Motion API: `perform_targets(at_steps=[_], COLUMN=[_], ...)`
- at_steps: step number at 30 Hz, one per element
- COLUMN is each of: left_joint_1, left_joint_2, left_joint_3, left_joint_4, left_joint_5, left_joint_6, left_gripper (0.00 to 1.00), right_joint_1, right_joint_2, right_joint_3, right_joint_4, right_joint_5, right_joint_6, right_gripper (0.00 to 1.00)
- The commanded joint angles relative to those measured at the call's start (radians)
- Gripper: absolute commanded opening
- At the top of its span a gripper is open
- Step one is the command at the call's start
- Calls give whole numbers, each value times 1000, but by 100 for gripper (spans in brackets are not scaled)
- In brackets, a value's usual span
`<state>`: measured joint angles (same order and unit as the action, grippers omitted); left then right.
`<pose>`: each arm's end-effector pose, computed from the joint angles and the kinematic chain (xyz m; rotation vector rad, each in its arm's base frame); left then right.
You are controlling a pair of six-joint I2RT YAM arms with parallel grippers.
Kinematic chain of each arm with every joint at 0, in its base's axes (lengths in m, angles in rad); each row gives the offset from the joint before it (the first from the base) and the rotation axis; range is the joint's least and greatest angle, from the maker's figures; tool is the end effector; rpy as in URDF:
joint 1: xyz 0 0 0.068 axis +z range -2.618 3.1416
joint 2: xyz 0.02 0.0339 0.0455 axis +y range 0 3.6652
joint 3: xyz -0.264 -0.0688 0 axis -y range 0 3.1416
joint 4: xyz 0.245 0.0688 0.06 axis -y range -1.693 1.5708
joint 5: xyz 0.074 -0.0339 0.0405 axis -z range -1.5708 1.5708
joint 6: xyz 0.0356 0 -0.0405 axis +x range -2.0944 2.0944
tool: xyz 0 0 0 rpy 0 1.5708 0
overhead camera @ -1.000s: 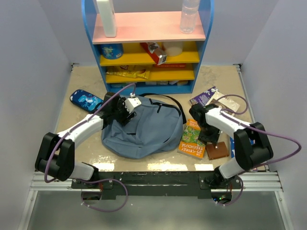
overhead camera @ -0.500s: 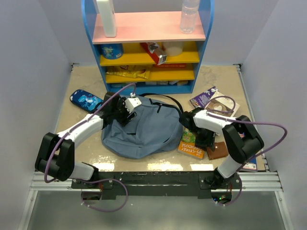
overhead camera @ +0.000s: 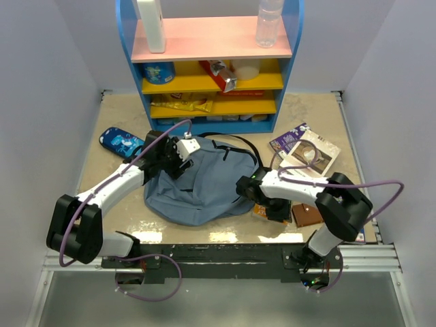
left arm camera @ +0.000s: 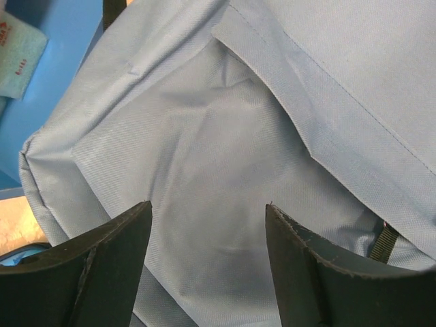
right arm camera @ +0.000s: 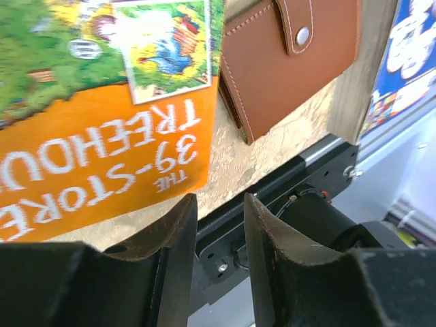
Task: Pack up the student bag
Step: Adjust the book at the center of the board.
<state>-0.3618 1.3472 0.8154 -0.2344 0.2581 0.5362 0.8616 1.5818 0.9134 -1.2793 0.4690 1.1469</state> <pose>0.2598 -0.1080 0.2232 1.1183 2.0270 -0.2132 0.1512 0.1515 0.1744 0.2750 2.8225 -0.8191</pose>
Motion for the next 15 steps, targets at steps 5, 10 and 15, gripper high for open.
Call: perform_targets(at_steps=[5,10,15], left_joint_1=[4,-3,-136], left_joint_2=[-22,-40,-34], left_joint_3=[30,65,166], left_joint_4=[-26,-63,-94], left_joint_5=[41,87,153], left_joint_6=[19,21,-53], left_gripper=[74,80,82], right_joint_1=[63,-24,-313], right_joint_2=[54,-88,-138], right_joint_3=[276,551,614], right_joint_4=[-77,61,305], right_joint_5=[296,513,375], right_joint_6=[18,-221,-469], right_gripper=[24,71,79])
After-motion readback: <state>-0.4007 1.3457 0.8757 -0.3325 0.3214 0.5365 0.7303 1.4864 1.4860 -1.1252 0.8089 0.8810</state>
